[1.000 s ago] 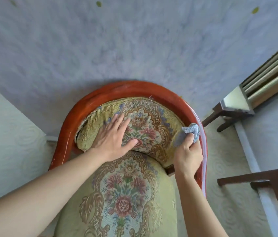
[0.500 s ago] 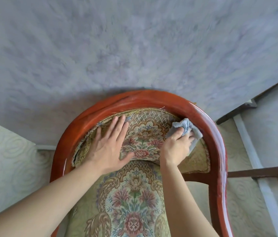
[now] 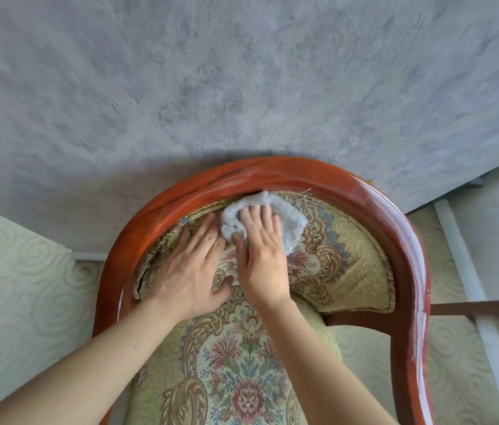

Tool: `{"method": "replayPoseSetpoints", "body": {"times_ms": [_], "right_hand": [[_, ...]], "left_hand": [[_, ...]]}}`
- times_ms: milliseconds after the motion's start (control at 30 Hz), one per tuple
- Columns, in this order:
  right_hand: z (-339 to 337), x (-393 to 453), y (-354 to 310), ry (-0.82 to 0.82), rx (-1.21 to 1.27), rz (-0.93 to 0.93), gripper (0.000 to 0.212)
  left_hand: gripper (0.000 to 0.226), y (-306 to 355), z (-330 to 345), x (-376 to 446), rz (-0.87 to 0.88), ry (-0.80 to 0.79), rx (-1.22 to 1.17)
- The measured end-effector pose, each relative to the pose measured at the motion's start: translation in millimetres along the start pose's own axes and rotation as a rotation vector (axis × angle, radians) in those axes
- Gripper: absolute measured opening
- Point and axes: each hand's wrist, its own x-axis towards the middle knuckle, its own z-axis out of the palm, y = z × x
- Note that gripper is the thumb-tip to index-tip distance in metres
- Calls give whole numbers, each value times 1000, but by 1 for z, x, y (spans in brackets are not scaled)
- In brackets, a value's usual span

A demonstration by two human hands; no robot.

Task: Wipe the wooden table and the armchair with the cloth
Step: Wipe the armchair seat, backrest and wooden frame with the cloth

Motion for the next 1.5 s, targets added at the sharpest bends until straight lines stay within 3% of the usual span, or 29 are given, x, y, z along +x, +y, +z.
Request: {"method": "replayPoseSetpoints", "body": {"times_ms": [133,233,300,567,767,833,1000,1133,1200,1400,1500], "right_hand": [[-20,0,23,-84,-221,-234,50],[-33,1,42,-45,-378,-267,43],[-38,-4,54,-21,-429,-238,49],[-80,-36,96,60,-504,91,50],[-51,-20,59,169,-222,419,58],[-38,-8,41,201,-178,443,61],[-20,9,15,64,-163,202,56],[-37,-2,40,-66,-308,-123,48],[-53,-7,61,-63,-389,-161,48],[-86,-35,98,31,-469,134,47],[-80,-47,87,123,-268,387,50]], "left_hand": [[83,-2,4,-2,16,24,23],[87,-3,8,-2,9,11,39],[91,-5,11,-2,-2,-1,41],[90,-3,13,-2,-34,-16,46],[90,0,13,0,-40,-22,37],[90,0,12,0,-41,-17,25],[94,-1,10,1,-28,-12,14],[93,1,11,1,-35,0,69],[91,2,13,0,-43,-4,81],[89,0,14,-1,-47,10,66],[89,-1,14,0,-51,4,57]]}}
